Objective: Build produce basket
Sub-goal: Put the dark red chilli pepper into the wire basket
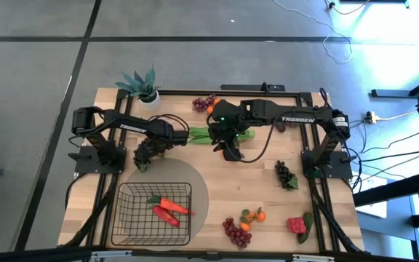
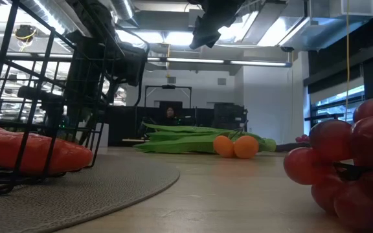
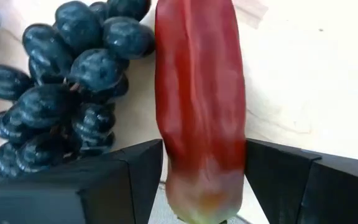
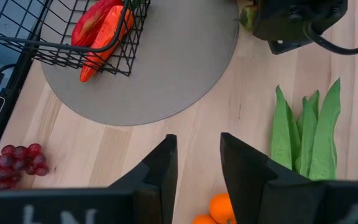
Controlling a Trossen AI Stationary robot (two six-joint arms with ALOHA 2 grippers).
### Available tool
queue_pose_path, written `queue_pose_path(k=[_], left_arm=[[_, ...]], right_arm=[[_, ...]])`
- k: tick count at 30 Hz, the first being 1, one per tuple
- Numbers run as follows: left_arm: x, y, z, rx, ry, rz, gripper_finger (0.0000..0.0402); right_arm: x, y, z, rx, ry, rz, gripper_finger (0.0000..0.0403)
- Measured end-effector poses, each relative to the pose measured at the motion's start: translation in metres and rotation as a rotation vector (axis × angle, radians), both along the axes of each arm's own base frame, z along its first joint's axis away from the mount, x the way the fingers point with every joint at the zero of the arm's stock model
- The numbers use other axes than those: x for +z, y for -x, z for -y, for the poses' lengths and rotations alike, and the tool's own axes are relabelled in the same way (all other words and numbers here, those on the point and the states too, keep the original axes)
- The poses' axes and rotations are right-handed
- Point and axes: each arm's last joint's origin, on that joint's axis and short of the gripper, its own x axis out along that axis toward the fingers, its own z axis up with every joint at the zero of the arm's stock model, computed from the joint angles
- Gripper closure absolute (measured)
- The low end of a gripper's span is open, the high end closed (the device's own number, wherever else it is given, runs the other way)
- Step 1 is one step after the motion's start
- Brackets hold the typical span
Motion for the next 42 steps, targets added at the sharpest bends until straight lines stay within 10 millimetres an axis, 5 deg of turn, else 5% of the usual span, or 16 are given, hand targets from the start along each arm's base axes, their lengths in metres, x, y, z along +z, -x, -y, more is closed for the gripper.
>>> queue_pose_path(k=[19, 28, 42], left_arm=[[0.0002, -0.0001, 0.0009, -0.076, 0.006, -0.011, 0.0236], [0.0004, -0.0001, -0.0001, -0.508, 0.051, -0.087, 0.0259], [0.0010, 0.0021, 0.0047, -0.735, 0.106, -0.151, 0.0260]], right_arm=[[0.0000, 0.0001, 0.0001, 0.000, 0.000, -0.001, 0.0295], [-0.0001, 0.0001, 0.0000, 0.000, 0.000, -0.001, 0.0295], [-0.0002, 0.0001, 0.0000, 0.000, 0.000, -0.001, 0.0295]])
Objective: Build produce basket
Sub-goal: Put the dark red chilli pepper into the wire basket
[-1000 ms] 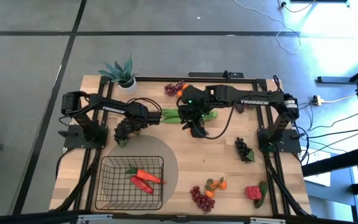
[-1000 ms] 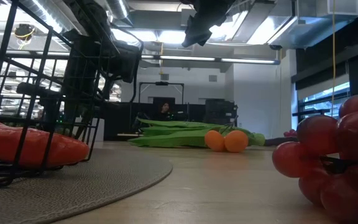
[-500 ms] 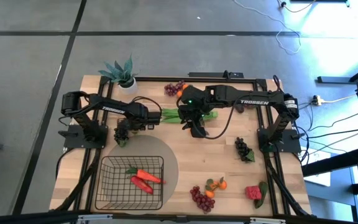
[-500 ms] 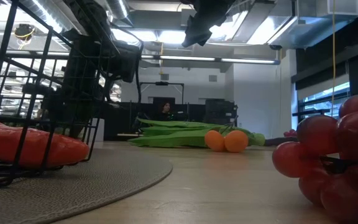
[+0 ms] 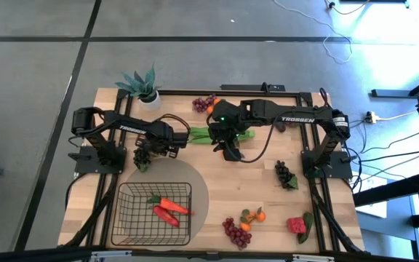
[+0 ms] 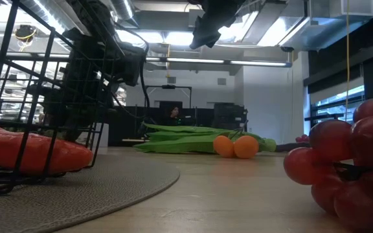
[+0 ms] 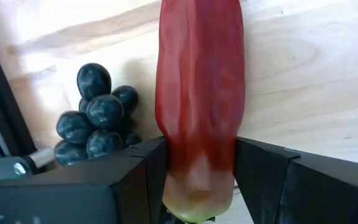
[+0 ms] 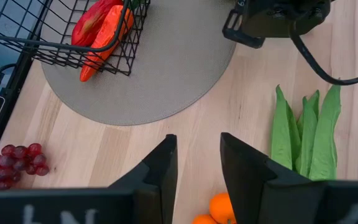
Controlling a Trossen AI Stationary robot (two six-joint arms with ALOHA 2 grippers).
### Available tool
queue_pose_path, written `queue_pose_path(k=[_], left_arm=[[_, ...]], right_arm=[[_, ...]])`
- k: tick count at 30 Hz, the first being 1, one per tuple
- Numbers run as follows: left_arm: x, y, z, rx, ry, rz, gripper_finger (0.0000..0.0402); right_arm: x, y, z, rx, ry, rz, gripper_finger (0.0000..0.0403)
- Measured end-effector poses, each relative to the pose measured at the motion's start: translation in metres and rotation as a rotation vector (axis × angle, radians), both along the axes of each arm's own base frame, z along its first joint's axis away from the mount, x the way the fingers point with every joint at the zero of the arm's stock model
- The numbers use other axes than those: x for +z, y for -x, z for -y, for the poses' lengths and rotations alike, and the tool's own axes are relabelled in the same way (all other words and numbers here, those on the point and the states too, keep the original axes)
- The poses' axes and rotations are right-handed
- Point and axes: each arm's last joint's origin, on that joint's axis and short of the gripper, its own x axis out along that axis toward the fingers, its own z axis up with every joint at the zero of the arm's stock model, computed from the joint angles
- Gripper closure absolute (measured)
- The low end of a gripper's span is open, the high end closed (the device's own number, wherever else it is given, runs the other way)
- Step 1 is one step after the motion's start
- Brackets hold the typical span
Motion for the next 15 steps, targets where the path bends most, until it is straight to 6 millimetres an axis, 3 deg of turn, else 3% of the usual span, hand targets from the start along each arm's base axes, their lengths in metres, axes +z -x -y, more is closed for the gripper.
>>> queue_pose_path(k=[15], left_arm=[[0.003, -0.001, 0.011, -0.277, 0.079, -0.027, 0.0261]], right_arm=[[0.000, 0.000, 0.000, 0.000, 0.000, 0.000, 0.0295]])
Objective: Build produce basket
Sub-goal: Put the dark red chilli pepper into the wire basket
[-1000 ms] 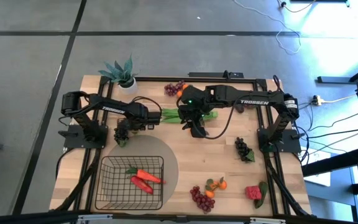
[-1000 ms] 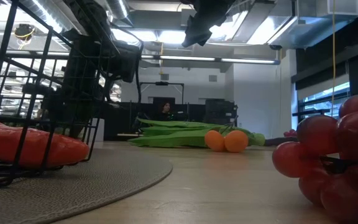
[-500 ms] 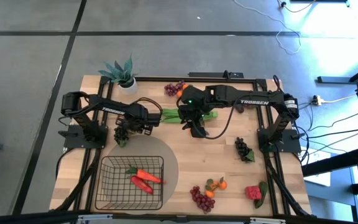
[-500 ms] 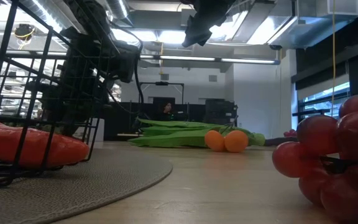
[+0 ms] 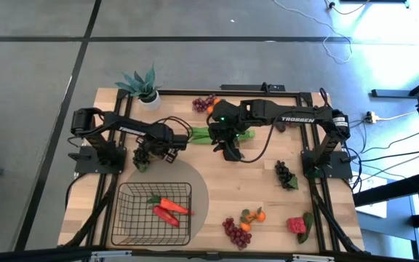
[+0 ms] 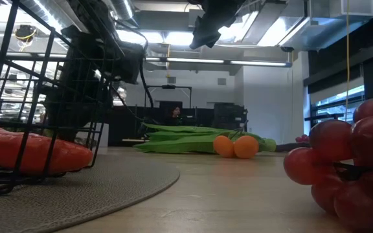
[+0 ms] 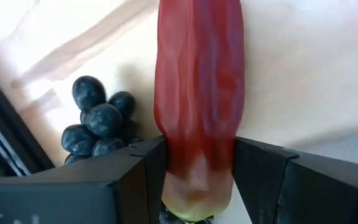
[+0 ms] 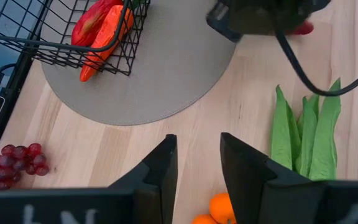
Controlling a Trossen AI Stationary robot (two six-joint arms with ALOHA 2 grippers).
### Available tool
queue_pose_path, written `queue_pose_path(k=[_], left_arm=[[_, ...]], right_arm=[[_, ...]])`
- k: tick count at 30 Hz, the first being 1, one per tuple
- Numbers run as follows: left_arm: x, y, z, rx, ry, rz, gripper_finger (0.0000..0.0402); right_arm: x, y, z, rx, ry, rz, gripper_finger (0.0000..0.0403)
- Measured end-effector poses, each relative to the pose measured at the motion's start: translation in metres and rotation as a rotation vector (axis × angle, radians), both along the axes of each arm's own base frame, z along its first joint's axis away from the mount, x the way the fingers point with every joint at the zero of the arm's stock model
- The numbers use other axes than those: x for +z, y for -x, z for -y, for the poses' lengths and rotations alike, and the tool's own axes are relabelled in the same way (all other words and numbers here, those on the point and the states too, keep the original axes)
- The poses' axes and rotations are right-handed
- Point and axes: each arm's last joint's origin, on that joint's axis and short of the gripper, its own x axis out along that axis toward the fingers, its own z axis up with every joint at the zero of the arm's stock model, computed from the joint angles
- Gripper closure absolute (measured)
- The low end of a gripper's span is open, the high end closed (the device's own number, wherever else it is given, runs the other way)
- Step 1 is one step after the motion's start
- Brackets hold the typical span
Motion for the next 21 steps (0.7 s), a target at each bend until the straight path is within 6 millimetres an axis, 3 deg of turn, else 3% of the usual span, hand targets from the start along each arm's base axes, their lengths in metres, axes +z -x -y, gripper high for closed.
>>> queue_pose_path(k=[11, 21], left_arm=[[0.042, 0.016, 0.019, -0.279, -0.007, 0.111, 0.0261], [0.119, 0.051, 0.040, -0.585, -0.037, 0.253, 0.0262]], right_arm=[[0.000, 0.000, 0.000, 0.000, 0.000, 0.000, 0.0295], [0.000, 0.000, 0.000, 0.000, 0.000, 0.000, 0.0295]])
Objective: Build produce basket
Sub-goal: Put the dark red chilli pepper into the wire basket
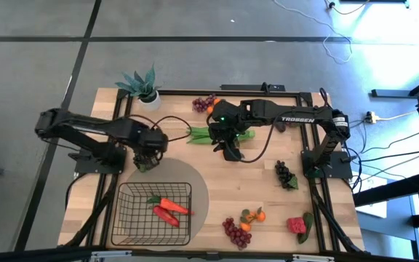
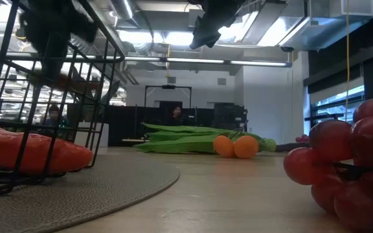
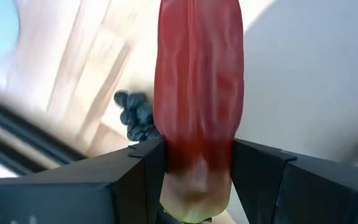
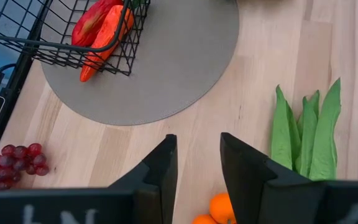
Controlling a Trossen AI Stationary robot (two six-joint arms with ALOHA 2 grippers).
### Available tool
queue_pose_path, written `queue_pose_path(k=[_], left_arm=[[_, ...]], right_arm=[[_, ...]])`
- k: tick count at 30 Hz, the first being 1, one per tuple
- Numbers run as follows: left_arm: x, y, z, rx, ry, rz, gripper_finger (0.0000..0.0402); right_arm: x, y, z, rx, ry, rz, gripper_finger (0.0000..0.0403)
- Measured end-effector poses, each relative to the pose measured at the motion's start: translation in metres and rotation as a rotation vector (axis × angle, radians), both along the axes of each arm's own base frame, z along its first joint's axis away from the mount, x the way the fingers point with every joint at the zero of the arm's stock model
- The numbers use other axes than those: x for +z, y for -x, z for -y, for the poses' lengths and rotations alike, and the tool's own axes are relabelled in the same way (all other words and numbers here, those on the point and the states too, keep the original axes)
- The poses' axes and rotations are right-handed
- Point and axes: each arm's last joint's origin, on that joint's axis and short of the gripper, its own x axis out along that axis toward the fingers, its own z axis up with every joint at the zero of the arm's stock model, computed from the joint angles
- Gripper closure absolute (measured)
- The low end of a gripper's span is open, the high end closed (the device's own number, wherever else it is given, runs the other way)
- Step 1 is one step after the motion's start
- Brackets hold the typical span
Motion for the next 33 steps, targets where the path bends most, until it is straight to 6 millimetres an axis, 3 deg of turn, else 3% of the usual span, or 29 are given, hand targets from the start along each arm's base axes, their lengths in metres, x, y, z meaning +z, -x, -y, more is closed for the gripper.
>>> queue_pose_path(k=[6, 13, 19, 25, 33], left_arm=[[0.039, 0.013, 0.020, -0.263, -0.004, 0.117, 0.0262], [0.057, 0.023, 0.050, -0.560, 0.061, 0.158, 0.0262], [0.055, 0.022, 0.076, -0.693, 0.092, 0.180, 0.0262], [0.054, 0.020, 0.103, -0.801, 0.117, 0.249, 0.0262], [0.034, -0.002, 0.139, -0.845, 0.134, 0.254, 0.0262]], right_arm=[[0.000, 0.000, 0.000, 0.000, 0.000, 0.000, 0.0295], [0.001, -0.001, 0.000, 0.000, 0.002, 0.014, 0.0295], [0.002, -0.002, -0.003, 0.034, -0.040, 0.027, 0.0295], [0.007, -0.003, -0.014, 0.207, -0.274, 0.088, 0.0295], [0.015, -0.002, -0.033, 0.326, -0.346, 0.137, 0.0295]])
